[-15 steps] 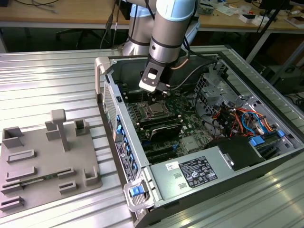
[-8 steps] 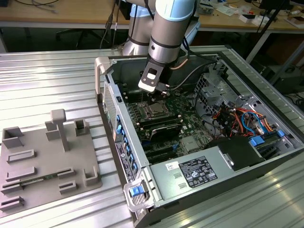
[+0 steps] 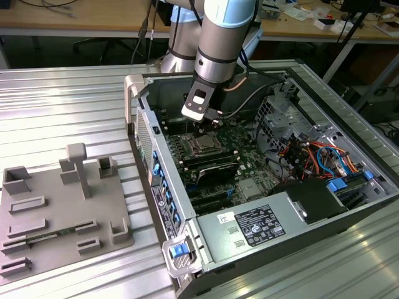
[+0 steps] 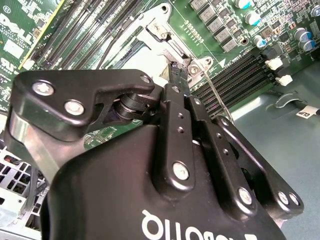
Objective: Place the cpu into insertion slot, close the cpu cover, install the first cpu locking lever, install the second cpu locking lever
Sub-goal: 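Install the first cpu locking lever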
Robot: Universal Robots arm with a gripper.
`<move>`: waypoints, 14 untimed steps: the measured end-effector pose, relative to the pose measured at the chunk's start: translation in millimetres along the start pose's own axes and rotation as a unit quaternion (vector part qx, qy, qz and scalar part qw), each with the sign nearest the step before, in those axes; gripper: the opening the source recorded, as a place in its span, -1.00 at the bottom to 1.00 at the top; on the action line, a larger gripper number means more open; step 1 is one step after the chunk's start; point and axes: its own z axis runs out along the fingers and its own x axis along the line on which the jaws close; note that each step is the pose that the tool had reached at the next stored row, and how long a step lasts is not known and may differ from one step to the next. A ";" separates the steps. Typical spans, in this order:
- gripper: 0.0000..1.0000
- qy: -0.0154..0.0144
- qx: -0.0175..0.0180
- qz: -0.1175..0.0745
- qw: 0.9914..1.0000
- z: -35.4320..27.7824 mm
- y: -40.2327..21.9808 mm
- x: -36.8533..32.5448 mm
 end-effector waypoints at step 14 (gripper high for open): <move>-0.79 0.001 0.001 -0.026 1.000 -11.5 0.3 -0.2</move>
